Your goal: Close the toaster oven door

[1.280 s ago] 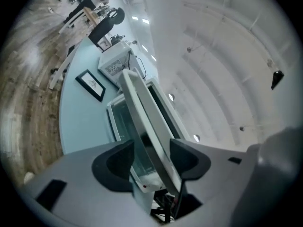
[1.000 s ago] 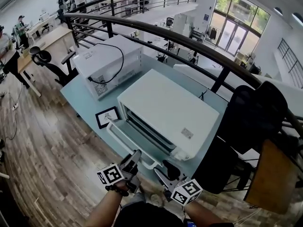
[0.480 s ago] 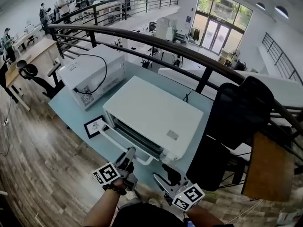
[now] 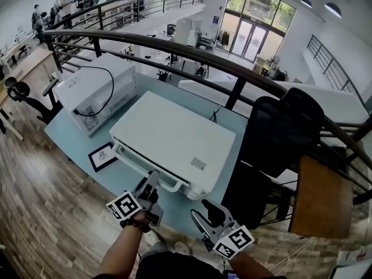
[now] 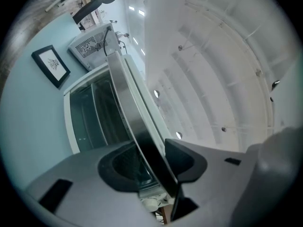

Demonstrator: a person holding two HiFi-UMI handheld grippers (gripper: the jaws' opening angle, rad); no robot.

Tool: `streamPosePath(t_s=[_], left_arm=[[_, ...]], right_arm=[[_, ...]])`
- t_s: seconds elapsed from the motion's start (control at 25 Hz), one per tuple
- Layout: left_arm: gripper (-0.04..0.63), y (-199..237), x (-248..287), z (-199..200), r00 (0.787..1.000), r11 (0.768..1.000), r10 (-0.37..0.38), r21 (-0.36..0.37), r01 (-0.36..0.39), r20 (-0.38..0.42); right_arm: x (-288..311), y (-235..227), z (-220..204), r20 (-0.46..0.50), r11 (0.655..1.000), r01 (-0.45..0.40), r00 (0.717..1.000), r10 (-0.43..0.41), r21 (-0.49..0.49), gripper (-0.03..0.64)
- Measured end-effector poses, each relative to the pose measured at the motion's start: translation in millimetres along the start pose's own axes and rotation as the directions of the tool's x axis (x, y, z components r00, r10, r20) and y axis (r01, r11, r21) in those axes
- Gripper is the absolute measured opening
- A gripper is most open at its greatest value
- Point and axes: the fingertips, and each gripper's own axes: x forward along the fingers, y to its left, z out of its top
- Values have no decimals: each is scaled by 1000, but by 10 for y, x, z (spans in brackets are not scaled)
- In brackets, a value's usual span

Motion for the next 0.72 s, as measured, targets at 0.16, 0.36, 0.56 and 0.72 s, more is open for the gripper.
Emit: streamPosePath(t_s=[0.16, 0.36, 0.56, 0.72], left_arm=[[170, 29, 76, 26, 1000, 1000, 7, 9, -7, 5], [166, 125, 72, 71, 997, 994, 81, 72, -80, -8], [166, -1, 160, 38, 1000, 1000, 9, 0, -9, 4], [169, -2, 166, 33, 1000, 1000, 24, -2, -24, 3]], right_arm=[[-103, -85, 12, 10, 999, 34, 999, -35, 7, 202], [-211, -180, 70, 31, 997, 70, 997, -70, 16, 201], [-211, -207, 97, 40, 998, 65, 997, -66, 18, 201], [-188, -166, 119, 42, 999, 41, 998, -41, 7, 202]])
